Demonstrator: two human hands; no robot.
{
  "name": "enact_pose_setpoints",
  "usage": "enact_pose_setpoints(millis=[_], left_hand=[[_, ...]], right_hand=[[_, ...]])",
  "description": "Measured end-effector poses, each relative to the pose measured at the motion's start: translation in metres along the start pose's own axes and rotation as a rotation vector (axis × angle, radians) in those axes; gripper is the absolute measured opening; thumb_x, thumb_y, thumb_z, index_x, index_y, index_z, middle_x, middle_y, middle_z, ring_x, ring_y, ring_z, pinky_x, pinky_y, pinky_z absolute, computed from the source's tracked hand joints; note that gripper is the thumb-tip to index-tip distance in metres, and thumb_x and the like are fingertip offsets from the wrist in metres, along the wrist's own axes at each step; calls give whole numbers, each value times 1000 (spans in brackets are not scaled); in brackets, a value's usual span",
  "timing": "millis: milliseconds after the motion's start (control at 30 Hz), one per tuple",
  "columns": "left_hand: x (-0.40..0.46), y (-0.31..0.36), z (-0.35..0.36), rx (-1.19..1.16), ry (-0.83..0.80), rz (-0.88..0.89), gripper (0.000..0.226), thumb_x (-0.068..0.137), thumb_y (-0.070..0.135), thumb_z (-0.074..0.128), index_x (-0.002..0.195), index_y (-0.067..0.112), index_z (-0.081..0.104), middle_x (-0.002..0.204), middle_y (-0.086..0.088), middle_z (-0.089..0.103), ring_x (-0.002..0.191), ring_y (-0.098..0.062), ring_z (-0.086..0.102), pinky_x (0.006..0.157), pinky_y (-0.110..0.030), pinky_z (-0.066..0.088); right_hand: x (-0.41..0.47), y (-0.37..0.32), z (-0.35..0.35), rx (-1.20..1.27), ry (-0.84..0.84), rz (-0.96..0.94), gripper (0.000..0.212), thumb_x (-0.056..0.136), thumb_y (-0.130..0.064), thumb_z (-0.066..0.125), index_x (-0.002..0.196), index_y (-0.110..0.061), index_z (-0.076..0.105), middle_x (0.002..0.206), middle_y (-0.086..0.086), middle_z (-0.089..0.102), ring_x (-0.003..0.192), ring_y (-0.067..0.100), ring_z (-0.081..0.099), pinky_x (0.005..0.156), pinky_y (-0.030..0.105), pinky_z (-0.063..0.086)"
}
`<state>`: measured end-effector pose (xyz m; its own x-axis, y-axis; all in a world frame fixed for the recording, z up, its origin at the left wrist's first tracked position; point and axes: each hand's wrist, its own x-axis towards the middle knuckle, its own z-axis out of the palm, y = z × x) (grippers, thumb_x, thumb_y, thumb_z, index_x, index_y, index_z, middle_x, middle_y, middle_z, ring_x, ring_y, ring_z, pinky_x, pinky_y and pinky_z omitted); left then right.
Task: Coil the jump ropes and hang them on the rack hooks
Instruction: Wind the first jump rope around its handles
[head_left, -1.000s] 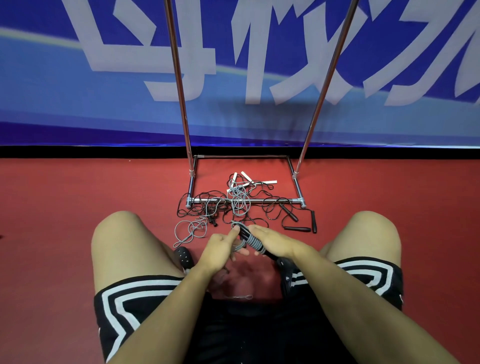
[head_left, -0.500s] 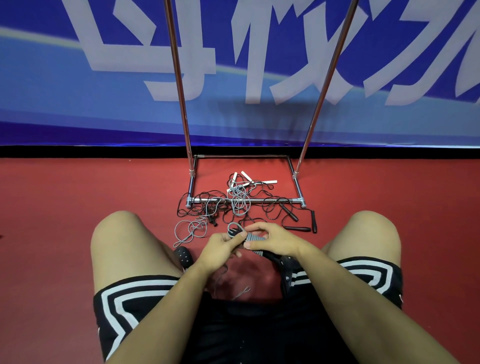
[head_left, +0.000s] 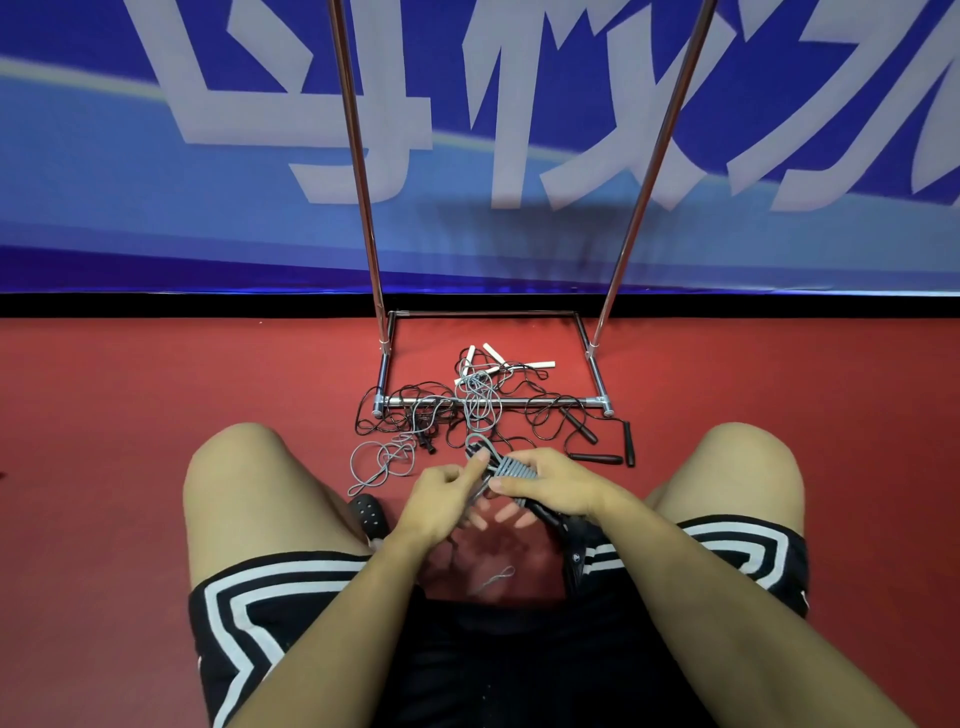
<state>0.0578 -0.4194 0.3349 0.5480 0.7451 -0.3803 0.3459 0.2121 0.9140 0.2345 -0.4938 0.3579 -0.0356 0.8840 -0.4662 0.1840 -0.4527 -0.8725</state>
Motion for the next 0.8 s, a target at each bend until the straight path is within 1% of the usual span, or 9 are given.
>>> enact_pose_setpoints(millis=[67, 133, 200, 267, 333, 467, 533, 733, 800], left_hand=[[0, 1, -2, 31, 8, -12, 76, 99, 65, 45, 81, -4, 69, 67, -15, 72, 55, -23, 67, 56, -26, 47], [0, 2, -4, 110, 15, 4, 75, 100, 65, 41, 71, 2, 69, 60, -10, 67, 53, -17, 58, 60, -28, 44], [0, -1, -5, 176, -8, 22, 75, 101, 65, 39, 64, 7, 69, 57, -7, 63, 54, -17, 55, 63, -29, 42], [1, -3, -4, 138, -33, 23, 73, 102, 63, 40, 63, 8, 67, 53, -6, 58, 53, -20, 56, 63, -30, 41], [1, -3, -3, 92, -33, 39, 65, 103, 58, 44, 64, 10, 66, 51, -4, 52, 48, -19, 50, 58, -29, 39], [0, 0, -2, 111, 2, 104, 52, 104, 41, 54, 59, 17, 66, 50, 0, 45, 45, -12, 35, 53, -29, 29], [1, -1, -3, 122, 34, 123, 50, 104, 38, 56, 59, 19, 67, 50, 3, 40, 45, -11, 30, 51, -29, 25], [3, -5, -3, 169, 84, 138, 45, 103, 40, 56, 69, 17, 75, 52, 1, 29, 51, -16, 26, 54, -32, 20], [3, -5, -2, 166, 89, 130, 44, 103, 41, 56, 72, 17, 78, 52, -1, 34, 54, -17, 32, 57, -31, 23]], right_hand=[[0, 0, 0, -29, 20, -19, 32, 98, -26, 69, 116, 0, 62, 107, 15, 76, 85, 27, 77, 72, 38, 63], [2, 1, -1, -37, 62, -60, 30, 98, -25, 70, 115, -2, 62, 96, 11, 76, 73, 23, 72, 63, 33, 60], [2, 2, -4, 3, 127, -96, 27, 97, -26, 71, 114, -6, 63, 88, 6, 73, 66, 18, 65, 57, 30, 55], [1, 3, -8, 61, 163, -98, 23, 96, -27, 72, 111, -10, 65, 87, 4, 72, 66, 17, 63, 58, 29, 52], [-1, 3, -11, 112, 180, -78, 23, 97, -30, 71, 112, -14, 66, 88, 5, 73, 67, 18, 63, 59, 29, 52], [-2, 3, -13, 225, 215, -10, 35, 102, -48, 56, 112, -16, 68, 92, 9, 74, 69, 18, 64, 60, 29, 52], [-1, 3, -13, 255, 245, 1, 40, 103, -50, 51, 111, -15, 69, 92, 11, 74, 69, 18, 64, 59, 28, 53], [8, 9, -12, 245, 242, 31, 24, 107, -41, 49, 116, -27, 67, 93, 10, 75, 70, 20, 65, 63, 30, 51], [9, 8, -11, 213, 241, 44, 24, 108, -39, 46, 114, -26, 66, 92, 8, 74, 71, 19, 64, 66, 30, 51]])
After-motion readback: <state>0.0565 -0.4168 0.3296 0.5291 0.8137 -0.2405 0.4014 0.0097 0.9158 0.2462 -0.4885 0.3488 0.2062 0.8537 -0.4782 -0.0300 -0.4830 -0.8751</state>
